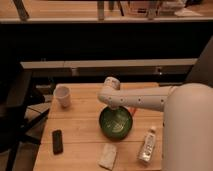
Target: Drag the ceramic bowl in a circle
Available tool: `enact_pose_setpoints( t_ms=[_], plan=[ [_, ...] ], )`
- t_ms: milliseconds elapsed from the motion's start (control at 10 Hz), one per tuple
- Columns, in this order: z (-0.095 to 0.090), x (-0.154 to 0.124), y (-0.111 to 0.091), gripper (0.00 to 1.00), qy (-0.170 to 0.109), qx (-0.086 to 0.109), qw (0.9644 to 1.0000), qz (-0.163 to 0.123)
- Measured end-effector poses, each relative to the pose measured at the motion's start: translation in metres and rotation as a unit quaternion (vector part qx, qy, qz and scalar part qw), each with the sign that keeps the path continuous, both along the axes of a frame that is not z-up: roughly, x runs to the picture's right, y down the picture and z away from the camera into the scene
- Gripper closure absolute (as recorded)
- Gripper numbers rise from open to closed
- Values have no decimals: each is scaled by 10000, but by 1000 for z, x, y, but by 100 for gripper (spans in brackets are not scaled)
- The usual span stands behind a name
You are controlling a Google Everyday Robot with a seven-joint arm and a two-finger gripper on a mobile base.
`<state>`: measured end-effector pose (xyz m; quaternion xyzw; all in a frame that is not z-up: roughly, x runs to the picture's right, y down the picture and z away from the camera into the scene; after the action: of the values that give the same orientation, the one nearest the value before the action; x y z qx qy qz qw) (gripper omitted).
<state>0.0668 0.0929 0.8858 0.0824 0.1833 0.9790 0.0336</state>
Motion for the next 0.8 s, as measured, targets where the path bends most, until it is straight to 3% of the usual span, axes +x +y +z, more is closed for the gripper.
enact_pose_setpoints(
  t_ms=[800],
  plan=[
    [5,-9,-13,99,12,16,9997,-233]
  ],
)
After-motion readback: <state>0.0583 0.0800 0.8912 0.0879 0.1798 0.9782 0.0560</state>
